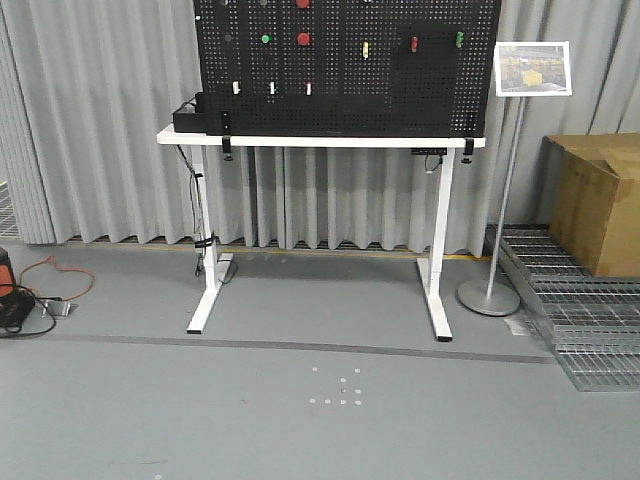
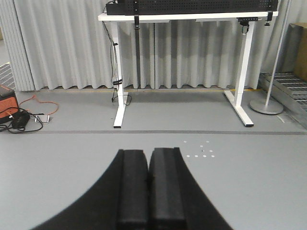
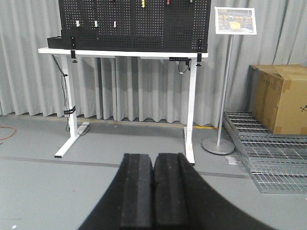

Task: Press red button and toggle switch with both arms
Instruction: 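Drive the base forward toward the black pegboard on the white table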

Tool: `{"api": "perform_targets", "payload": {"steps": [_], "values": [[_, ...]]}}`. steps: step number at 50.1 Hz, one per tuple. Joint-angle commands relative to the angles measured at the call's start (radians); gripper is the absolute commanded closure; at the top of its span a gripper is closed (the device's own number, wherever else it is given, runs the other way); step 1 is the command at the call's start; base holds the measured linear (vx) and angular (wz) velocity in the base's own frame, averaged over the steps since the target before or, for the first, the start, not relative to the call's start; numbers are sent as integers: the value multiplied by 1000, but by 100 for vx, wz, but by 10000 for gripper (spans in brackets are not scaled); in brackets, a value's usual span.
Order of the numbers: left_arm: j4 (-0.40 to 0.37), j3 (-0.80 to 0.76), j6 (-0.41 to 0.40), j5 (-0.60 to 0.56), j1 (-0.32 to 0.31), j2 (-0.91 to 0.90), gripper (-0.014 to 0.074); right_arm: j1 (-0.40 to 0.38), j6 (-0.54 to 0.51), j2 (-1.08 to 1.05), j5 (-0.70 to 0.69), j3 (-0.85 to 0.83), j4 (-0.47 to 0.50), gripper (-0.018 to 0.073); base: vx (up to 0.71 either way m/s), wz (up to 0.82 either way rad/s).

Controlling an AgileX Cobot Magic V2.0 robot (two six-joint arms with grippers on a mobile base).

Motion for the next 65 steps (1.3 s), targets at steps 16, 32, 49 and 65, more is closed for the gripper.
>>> {"api": "perform_targets", "payload": {"steps": [16,32,49,65], "values": [[-2,34,-3,-78,-4,15,594,-7,-7,-18,-83,11,-3,559,0,-1],[-2,34,-3,-78,-4,15,594,-7,-7,-18,-83,11,-3,559,0,0],[-2,34,-3,-78,-4,15,594,-7,-7,-18,-83,11,-3,559,6,-3],[-7,34,-3,-78,-2,15,594,-7,-7,-18,-83,11,-3,559,22,4]]}}
